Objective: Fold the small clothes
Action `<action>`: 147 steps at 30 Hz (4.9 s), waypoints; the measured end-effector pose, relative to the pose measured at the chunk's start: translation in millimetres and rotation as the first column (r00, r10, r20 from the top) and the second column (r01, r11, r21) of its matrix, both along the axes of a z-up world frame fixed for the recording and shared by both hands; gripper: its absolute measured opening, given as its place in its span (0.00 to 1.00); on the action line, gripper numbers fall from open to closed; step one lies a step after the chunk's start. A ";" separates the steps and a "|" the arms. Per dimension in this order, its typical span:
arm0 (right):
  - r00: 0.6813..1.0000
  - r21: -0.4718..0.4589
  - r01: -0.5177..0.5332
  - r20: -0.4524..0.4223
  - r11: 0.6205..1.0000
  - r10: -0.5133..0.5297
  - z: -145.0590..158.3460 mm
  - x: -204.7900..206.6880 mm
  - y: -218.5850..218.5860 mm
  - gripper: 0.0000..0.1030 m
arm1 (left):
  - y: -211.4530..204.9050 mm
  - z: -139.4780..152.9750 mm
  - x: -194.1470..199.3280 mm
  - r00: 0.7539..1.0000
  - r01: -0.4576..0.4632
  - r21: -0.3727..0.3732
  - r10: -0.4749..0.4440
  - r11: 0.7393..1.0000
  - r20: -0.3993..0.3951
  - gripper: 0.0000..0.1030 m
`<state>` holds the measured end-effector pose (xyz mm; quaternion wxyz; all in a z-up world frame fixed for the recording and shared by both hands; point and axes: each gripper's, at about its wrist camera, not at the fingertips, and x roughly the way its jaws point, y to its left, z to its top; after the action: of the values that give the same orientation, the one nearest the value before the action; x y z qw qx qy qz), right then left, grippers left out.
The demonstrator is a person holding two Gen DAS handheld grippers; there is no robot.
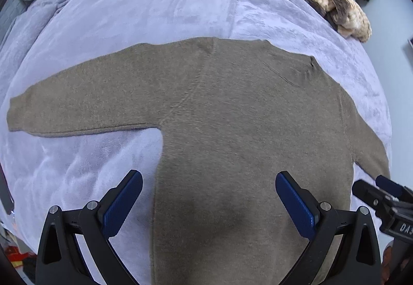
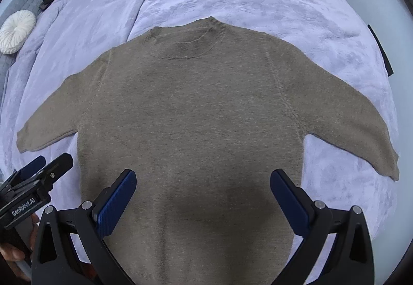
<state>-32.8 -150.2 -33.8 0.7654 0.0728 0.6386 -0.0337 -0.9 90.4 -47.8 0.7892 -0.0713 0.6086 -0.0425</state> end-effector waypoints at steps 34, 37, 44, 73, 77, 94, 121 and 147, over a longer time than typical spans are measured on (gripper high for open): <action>0.956 0.126 -0.253 -0.122 0.959 0.268 -62.9 -27.6 133.6 1.00 | 290.0 -77.5 33.6 0.775 -0.495 -0.358 0.589 0.792 0.231 0.10; 0.965 0.143 -0.225 -0.105 0.964 0.241 -58.3 -28.9 121.3 1.00 | 250.6 -39.3 44.9 0.812 -0.369 -0.369 0.489 0.853 0.318 0.10; 0.991 0.194 -0.116 -0.042 0.974 0.126 -46.3 -30.5 80.5 1.00 | 110.9 31.6 82.3 0.868 -0.004 -0.366 0.185 0.931 0.462 0.10; 0.951 -0.141 -0.253 0.147 0.957 0.273 -50.0 42.0 24.7 1.00 | 4.2 -39.2 122.4 0.980 0.065 0.036 -0.071 0.997 0.186 0.89; 0.828 -0.405 -0.468 0.108 0.786 0.550 -78.2 73.7 93.5 1.00 | 49.8 -87.9 140.4 0.997 -0.079 -0.058 0.080 0.995 0.008 0.89; 0.874 0.510 0.373 0.088 0.775 -0.479 -118.1 53.8 -137.7 0.43 | 40.2 -113.4 145.9 0.998 -0.036 -0.091 0.031 0.995 -0.057 0.89; 0.873 0.530 0.409 0.011 0.743 -0.488 -131.2 30.4 -91.5 0.56 | 56.1 -77.3 135.3 0.987 0.163 -0.054 -0.162 0.985 0.021 0.10; 0.905 0.279 0.395 0.042 0.875 -0.423 -98.2 5.3 -150.8 0.47 | 26.8 -70.7 91.8 0.995 0.104 0.130 -0.104 0.986 -0.013 0.35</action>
<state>-27.6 -301.0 -132.0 0.7558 0.3091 0.5675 -0.1057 90.9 117.2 -118.5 0.7870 0.0122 0.6153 -0.0435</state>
